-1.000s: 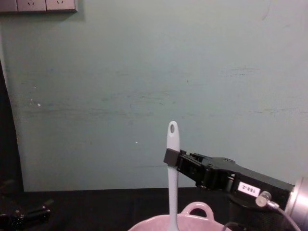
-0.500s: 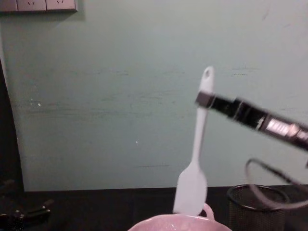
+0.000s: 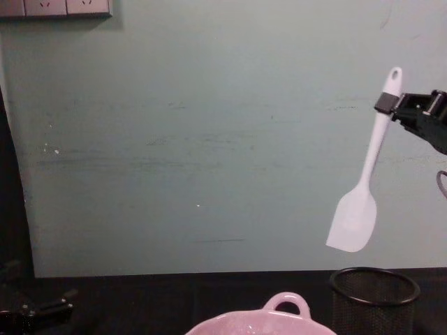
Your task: Use the one hand to pick up the spoon and stir the clear water in the bowl.
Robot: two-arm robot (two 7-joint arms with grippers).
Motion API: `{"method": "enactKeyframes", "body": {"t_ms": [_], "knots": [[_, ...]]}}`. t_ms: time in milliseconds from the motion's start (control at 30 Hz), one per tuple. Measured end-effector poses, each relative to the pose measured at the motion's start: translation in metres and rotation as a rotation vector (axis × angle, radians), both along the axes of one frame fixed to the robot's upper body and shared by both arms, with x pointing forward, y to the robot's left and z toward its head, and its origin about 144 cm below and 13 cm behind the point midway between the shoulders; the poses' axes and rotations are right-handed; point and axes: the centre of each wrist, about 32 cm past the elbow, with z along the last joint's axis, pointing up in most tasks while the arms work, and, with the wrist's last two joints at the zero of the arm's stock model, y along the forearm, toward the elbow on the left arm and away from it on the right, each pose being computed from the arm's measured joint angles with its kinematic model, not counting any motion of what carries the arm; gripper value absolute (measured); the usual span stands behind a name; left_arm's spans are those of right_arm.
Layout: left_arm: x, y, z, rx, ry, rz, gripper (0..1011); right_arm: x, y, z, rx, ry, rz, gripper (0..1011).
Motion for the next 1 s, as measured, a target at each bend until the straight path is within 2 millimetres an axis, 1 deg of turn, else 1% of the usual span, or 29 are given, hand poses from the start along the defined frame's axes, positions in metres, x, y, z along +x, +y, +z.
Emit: {"method": "enactKeyframes", "body": {"t_ms": [33, 67, 200, 300, 333, 567, 1000], "knots": [[0.0, 0.0, 0.0, 0.0, 0.0, 0.0, 1011, 0.002, -0.003, -0.001, 0.005, 0.01, -0.008, 112], [0.0, 0.0, 0.0, 0.0, 0.0, 0.0, 1011, 0.009, -0.008, -0.004, 0.013, 0.036, -0.031, 112], [0.0, 0.0, 0.0, 0.0, 0.0, 0.0, 1011, 0.017, -0.01, -0.01, 0.011, 0.067, -0.052, 112], [0.0, 0.0, 0.0, 0.0, 0.0, 0.0, 1011, 0.023, -0.011, -0.02, 0.002, 0.098, -0.068, 112], [0.0, 0.0, 0.0, 0.0, 0.0, 0.0, 1011, 0.023, -0.011, -0.02, 0.002, 0.098, -0.068, 112], [0.0, 0.0, 0.0, 0.0, 0.0, 0.0, 1011, 0.028, -0.008, -0.038, -0.028, 0.134, -0.072, 112], [0.0, 0.0, 0.0, 0.0, 0.0, 0.0, 1011, 0.031, -0.005, -0.063, -0.071, 0.167, -0.054, 112]]}}
